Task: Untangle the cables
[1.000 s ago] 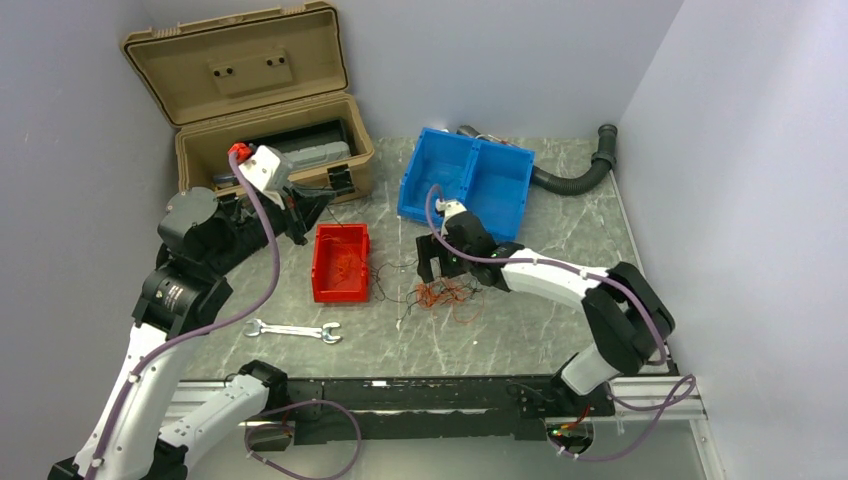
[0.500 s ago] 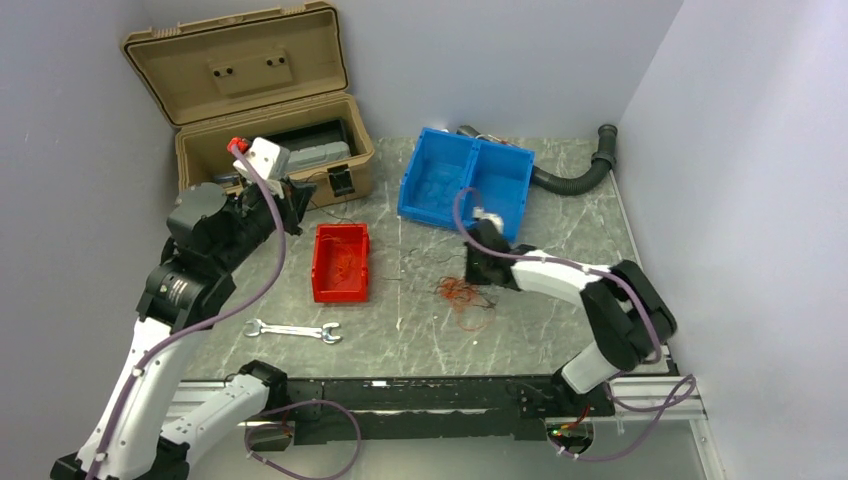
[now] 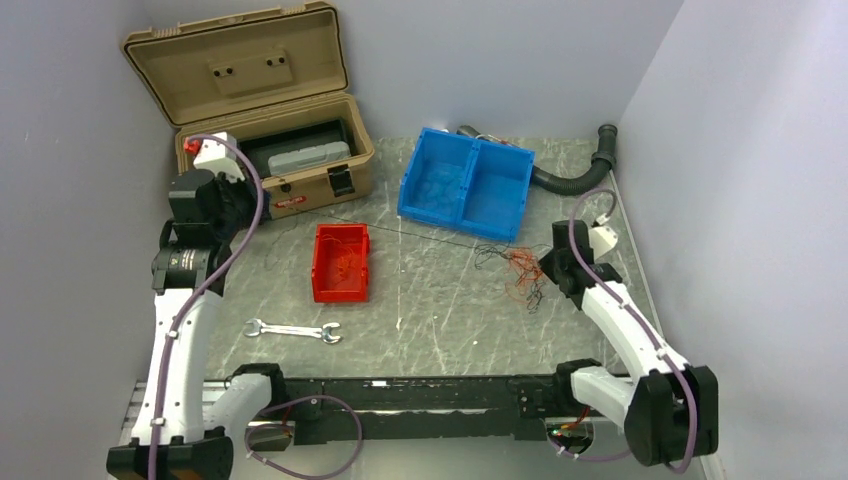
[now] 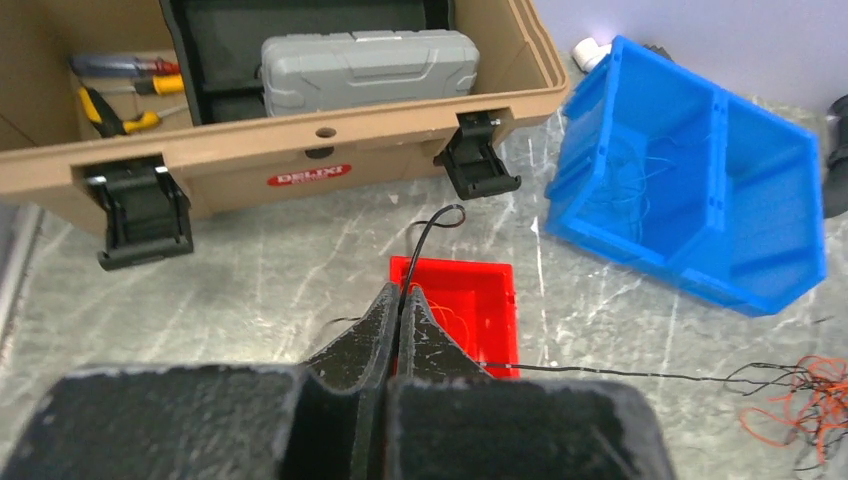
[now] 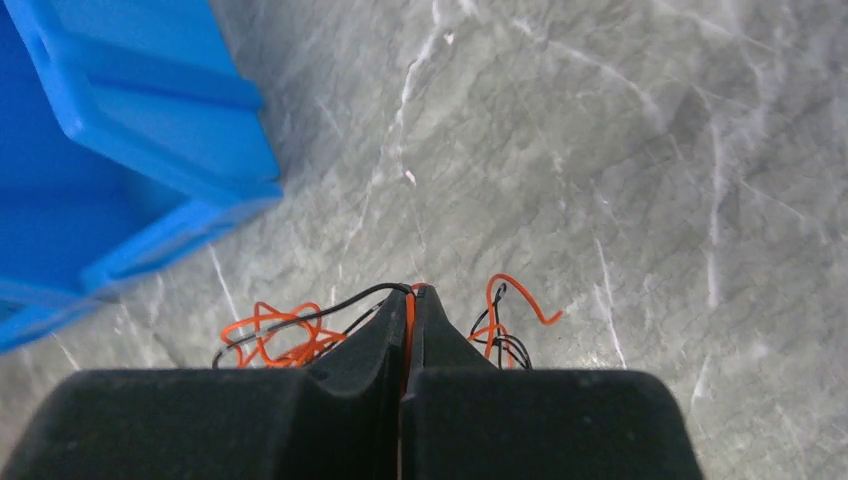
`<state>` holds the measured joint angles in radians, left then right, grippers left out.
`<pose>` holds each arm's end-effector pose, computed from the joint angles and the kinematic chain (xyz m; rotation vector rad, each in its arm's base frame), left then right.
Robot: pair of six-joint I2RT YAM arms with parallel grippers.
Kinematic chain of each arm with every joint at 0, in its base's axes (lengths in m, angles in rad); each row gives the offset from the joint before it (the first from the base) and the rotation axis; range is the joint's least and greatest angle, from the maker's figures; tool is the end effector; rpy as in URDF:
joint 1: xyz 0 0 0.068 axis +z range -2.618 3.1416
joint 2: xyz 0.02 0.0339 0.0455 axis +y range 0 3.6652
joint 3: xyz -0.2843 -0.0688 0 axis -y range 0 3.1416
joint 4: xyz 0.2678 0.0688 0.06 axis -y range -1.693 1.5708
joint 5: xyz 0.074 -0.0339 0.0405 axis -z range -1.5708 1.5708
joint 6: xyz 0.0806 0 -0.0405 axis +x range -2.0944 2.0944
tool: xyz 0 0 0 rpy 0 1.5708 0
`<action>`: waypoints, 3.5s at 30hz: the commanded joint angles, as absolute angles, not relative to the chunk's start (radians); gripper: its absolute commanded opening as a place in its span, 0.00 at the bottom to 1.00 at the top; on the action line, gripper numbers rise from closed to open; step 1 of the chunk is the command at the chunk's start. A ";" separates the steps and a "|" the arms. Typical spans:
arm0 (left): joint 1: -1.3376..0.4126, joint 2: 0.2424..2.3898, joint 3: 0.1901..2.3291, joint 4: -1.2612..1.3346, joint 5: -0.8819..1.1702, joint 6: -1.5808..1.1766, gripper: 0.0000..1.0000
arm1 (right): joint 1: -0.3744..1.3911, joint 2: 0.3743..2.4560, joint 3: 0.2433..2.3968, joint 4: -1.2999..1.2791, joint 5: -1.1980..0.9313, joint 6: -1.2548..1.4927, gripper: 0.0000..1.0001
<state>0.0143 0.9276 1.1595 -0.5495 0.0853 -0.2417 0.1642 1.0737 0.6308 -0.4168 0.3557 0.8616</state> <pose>0.2430 -0.0034 0.4127 -0.1837 1.8851 -0.2358 0.2509 0.0131 0.1895 0.9529 2.1606 0.0603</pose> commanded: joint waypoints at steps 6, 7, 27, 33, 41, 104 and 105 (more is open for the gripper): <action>0.130 0.891 1.156 -0.525 0.004 -0.429 0.00 | 0.052 0.932 0.574 -0.540 0.468 0.996 0.00; 0.132 0.885 1.156 -0.528 -0.024 -0.438 0.00 | 0.049 0.928 0.576 -0.550 0.475 1.003 0.00; 0.165 0.851 1.092 -0.362 0.254 -0.434 0.00 | -0.089 0.901 0.582 -0.510 0.356 0.855 0.51; 0.113 0.881 1.110 -0.284 0.463 -0.424 0.00 | -0.071 0.912 0.656 -0.413 0.022 0.566 0.95; -0.212 0.951 1.153 -0.282 0.416 -0.336 0.00 | 0.219 0.973 0.759 -0.524 0.057 0.611 0.93; -0.773 1.763 1.190 0.106 0.512 -0.289 0.00 | 0.571 0.877 0.914 -0.608 0.193 0.610 0.00; -0.756 1.758 1.180 0.088 0.481 -0.301 0.00 | 0.569 0.866 0.916 -0.641 0.267 0.637 0.06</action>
<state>-0.7891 1.7821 1.2144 0.0319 0.5266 -0.2405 0.5838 0.9184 0.8703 -0.5636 0.0845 0.5686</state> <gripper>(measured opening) 0.080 0.018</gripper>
